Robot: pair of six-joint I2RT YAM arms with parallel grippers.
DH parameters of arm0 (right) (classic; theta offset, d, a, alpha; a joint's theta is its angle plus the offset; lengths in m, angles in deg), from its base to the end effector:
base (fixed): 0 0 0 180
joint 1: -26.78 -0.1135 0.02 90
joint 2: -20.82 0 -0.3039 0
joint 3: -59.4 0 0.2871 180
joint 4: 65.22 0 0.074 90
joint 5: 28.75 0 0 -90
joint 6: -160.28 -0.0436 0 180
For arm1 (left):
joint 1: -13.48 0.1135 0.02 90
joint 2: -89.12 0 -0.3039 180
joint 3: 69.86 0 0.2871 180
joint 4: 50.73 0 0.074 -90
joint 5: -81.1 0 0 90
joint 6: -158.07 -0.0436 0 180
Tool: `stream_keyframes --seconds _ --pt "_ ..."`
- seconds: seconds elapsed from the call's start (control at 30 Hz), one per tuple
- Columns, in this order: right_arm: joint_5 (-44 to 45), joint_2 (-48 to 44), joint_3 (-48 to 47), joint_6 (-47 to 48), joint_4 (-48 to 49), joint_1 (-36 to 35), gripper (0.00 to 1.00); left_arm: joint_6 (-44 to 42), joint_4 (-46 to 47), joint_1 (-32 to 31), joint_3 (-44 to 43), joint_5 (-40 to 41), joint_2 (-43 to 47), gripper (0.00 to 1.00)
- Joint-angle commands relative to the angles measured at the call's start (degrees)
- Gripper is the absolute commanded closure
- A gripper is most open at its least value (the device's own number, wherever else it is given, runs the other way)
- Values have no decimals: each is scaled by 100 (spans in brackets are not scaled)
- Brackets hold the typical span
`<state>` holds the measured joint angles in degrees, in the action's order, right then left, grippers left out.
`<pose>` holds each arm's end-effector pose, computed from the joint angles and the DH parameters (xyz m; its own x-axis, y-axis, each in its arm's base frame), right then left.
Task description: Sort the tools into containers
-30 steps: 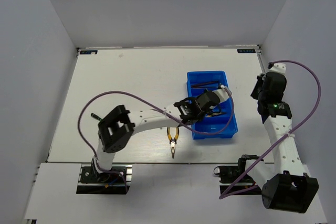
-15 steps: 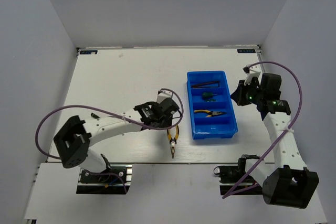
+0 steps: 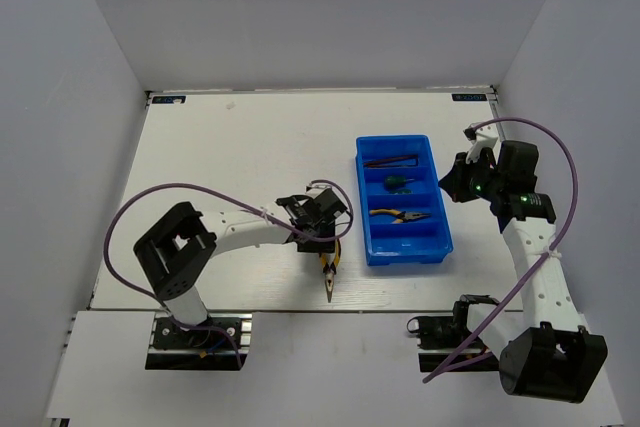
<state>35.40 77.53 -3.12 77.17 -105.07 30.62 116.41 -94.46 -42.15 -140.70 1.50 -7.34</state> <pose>0.2334 0.0034 0.3332 -0.5185 -0.0734 -0.8519 -0.3651 0.9200 0.1429 0.2065 -0.2880 0.1820 -0.9308 0.0593 -0.3606 0.1211 0.9811 -0.1512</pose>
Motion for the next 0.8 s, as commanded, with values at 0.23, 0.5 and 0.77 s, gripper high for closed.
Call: stream_keyframes --seconds 0.23,0.5,0.77 --pt "132 -169 18 22 54 12 97 18 -226 44 -151 -116 -259 60" --pt "167 -230 27 5 72 12 96 -149 -657 44 -397 7 -741 69" --pt "-16 -248 53 136 63 12 44 -946 -702 -96 -1212 437 -198 100"
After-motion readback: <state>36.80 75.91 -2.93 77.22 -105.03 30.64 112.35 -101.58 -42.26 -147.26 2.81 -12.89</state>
